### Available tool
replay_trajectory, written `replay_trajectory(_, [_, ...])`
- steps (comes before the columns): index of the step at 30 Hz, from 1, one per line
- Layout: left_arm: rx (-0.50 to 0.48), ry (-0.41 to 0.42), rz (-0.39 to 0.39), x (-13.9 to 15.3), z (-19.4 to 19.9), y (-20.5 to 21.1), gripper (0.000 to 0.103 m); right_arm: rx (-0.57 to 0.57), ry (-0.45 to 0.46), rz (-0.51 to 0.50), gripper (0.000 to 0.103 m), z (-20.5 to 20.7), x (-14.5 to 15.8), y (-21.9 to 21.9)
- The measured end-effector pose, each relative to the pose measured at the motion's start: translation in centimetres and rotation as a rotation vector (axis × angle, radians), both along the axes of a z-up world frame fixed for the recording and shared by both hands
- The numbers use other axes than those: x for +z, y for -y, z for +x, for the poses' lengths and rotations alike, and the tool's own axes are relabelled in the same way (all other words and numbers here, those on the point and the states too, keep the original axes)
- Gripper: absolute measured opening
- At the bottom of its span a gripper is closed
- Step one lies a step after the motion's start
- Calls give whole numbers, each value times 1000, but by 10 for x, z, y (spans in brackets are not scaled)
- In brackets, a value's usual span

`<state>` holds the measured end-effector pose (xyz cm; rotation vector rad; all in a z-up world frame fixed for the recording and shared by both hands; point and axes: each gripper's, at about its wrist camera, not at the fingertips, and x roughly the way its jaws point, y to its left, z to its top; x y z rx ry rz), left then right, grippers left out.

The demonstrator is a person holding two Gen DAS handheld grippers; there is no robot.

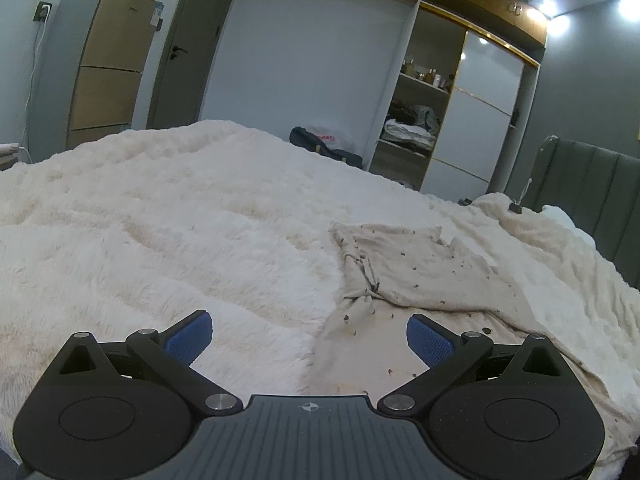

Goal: Fold clothes

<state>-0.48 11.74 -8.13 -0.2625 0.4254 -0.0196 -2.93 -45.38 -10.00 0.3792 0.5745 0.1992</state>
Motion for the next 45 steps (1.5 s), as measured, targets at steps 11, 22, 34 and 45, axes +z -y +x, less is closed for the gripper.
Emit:
replay_trajectory(11, [-9, -7, 15, 2, -3, -2, 103, -3, 0, 7, 60, -5, 1, 0])
replay_trajectory(22, [-10, -8, 11, 3, 2, -6, 103, 1, -3, 4, 60, -7, -4, -1])
replay_trajectory(34, [-16, -9, 20, 1, 6, -4, 103, 3, -5, 7, 60, -9, -3, 0])
replay_trajectory(45, [-22, -11, 27, -1, 5, -2, 103, 6, -7, 7, 60, -8, -2, 1])
